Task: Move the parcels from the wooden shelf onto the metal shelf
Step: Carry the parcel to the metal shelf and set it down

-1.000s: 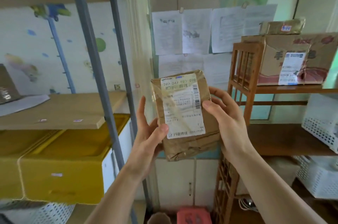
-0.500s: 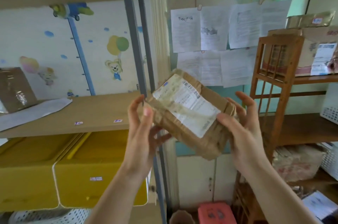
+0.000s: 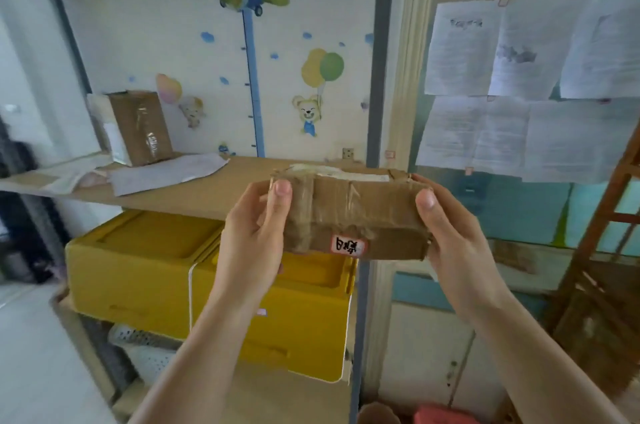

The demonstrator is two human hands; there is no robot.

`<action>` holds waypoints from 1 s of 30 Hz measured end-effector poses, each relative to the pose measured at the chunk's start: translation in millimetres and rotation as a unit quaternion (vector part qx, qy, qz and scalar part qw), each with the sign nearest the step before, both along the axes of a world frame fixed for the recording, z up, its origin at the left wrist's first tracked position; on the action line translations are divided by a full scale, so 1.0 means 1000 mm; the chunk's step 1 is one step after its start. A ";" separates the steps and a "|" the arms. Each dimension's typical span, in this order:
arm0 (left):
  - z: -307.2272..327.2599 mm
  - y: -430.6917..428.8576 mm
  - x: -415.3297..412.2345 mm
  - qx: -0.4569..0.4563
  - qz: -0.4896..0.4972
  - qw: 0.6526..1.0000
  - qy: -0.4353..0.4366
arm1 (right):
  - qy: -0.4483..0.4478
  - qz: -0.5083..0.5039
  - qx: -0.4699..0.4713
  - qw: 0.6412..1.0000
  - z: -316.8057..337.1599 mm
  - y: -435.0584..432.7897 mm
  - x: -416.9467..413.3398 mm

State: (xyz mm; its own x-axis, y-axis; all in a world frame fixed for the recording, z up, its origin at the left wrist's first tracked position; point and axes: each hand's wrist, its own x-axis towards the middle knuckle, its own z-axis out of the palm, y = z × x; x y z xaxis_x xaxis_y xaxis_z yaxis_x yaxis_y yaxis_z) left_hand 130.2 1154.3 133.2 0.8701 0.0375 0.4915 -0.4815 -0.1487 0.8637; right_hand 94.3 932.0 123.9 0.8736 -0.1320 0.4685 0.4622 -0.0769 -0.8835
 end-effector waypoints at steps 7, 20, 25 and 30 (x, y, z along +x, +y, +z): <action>-0.007 0.078 0.044 0.118 -0.014 0.993 0.015 | 0.014 0.025 -0.057 0.998 -0.009 0.054 0.069; -0.037 0.151 0.285 0.175 0.022 0.982 0.067 | 0.053 -0.076 -0.225 0.970 -0.024 0.142 0.274; -0.050 0.157 0.330 0.200 0.016 0.977 0.075 | 0.065 -0.099 -0.228 0.966 -0.035 0.155 0.312; -0.048 0.162 0.333 0.214 0.017 0.973 0.089 | 0.071 -0.091 -0.231 0.966 -0.035 0.159 0.320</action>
